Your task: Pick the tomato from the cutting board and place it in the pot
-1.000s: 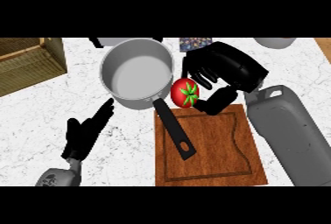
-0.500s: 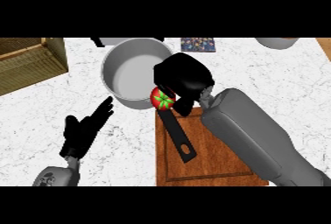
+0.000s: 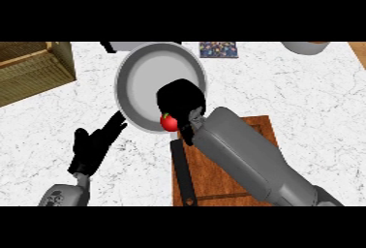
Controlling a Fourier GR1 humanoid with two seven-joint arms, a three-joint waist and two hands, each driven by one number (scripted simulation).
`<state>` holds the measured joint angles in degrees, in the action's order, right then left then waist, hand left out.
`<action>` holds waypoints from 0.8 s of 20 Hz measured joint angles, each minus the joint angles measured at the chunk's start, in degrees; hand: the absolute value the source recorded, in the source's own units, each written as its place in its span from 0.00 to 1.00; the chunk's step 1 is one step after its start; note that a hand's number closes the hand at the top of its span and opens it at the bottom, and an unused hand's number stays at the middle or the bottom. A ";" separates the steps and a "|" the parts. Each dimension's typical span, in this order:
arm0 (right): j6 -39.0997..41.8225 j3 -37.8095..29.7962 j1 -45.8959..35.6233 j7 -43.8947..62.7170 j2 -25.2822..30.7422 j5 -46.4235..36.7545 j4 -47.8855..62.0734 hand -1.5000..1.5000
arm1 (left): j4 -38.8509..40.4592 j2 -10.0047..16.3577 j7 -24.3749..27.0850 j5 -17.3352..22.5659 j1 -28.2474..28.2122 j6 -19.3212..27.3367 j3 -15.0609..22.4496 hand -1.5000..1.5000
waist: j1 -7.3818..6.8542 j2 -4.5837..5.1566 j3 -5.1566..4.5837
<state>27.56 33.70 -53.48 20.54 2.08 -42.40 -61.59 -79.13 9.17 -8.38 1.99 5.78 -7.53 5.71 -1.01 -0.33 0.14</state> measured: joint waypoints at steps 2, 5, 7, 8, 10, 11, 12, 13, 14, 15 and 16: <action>-3.07 -0.46 1.32 -0.78 -0.66 3.08 -0.63 0.00 | -0.10 -0.23 -0.14 0.05 0.20 -0.03 0.01 0.50 | -0.26 0.11 0.02; -9.02 -3.19 3.59 -3.13 -1.39 8.58 -2.85 0.00 | -0.35 0.05 -0.34 0.31 0.35 -0.56 -0.11 0.50 | -0.50 0.35 0.02; -13.00 -5.39 4.40 -4.02 -1.65 13.39 -4.39 0.00 | -0.25 -0.09 -0.03 -0.02 0.49 -0.46 0.08 0.50 | -0.81 0.46 0.02; -14.92 -6.75 4.77 -4.69 -1.74 15.53 -4.92 0.00 | -0.48 -0.05 -0.44 0.05 0.55 -0.55 0.12 0.50 | -0.85 0.50 0.02; -19.15 -9.26 4.98 -4.95 -1.87 20.19 -5.93 0.00 | -0.28 -0.13 -0.02 0.11 0.53 -0.83 0.19 0.50 | -1.03 0.56 0.01; -21.02 -10.61 4.92 -5.00 -1.92 22.16 -6.11 0.00 | -0.07 -0.04 -0.13 0.16 0.68 -0.91 0.03 0.50 | -0.93 0.56 0.02; -22.87 -12.16 4.45 -4.88 -1.95 23.90 -6.34 0.00 | -0.26 -0.16 -0.14 0.00 0.53 -0.73 0.13 0.50 | -0.89 0.54 0.01; -25.03 -13.25 4.41 -4.95 -1.97 25.28 -6.12 0.00 | -0.69 -0.38 -0.25 -0.01 0.18 -0.54 0.24 0.50 | -0.91 0.50 0.01; -27.25 -13.84 4.60 -5.00 -2.00 26.60 -6.36 0.00 | -0.78 -0.25 -0.13 -0.09 0.04 -0.56 0.17 0.50 | -0.79 0.48 -0.01; -29.05 -15.11 4.05 -4.89 -2.02 27.78 -6.17 0.00 | -0.74 -0.36 -0.63 -0.12 0.42 -0.41 0.13 0.50 | -0.66 0.49 -0.01; -30.17 -16.77 3.83 -5.11 -2.03 28.77 -6.62 0.00 | -0.66 -0.39 -0.71 -0.02 0.36 -0.48 0.04 0.50 | -0.37 0.46 -0.02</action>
<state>-2.61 16.93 -49.65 15.44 0.05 -13.63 -68.21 -79.78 8.78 -9.08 1.97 6.15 -8.00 5.75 -1.38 0.13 0.12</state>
